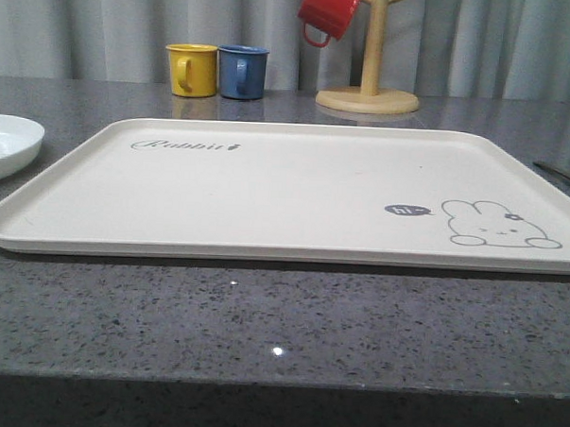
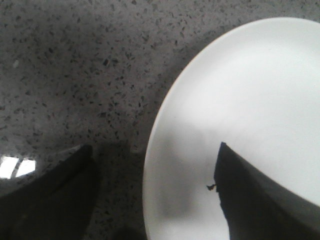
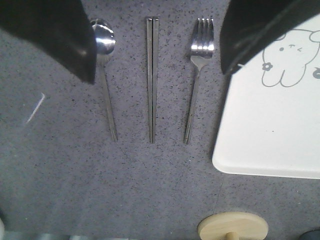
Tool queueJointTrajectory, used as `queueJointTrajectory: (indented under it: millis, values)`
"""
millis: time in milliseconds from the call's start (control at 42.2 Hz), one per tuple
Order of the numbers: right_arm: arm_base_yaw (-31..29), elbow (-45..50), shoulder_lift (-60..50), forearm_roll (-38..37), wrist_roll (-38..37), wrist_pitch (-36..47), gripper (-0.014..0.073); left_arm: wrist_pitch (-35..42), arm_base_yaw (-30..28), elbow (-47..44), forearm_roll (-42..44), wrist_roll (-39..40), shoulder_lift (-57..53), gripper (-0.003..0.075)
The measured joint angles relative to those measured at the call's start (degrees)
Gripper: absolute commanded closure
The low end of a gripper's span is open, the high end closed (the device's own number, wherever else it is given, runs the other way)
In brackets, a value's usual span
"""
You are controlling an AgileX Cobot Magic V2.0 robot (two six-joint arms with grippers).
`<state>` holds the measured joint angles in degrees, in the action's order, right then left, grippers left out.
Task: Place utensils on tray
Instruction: 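Grasp the rim of the white plate with the left gripper, then lower the white plate onto the tray and open the left gripper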
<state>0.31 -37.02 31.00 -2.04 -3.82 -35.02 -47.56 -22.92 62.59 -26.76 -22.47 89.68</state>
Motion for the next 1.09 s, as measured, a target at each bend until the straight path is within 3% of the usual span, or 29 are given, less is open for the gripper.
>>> queueJointTrajectory:
  millis: [261,379,876,1090]
  values:
    - [0.00,0.00,0.00,0.00,0.00,0.00,0.0051,-0.50,0.00,0.00,-0.09,0.00,0.00,0.0652]
    - [0.00,0.00,0.00,0.00,0.00,0.00,0.0051,-0.70,0.00,0.00,-0.09,0.00,0.00,0.0738]
    - [0.00,0.00,0.00,0.00,0.00,0.00,0.0051,-2.97,0.22,2.62,-0.84,0.00,-7.00,0.0740]
    - [0.00,0.00,0.00,0.00,0.00,0.00,0.0051,-6.24,6.85,7.48,-3.26,0.00,-9.98,0.0740]
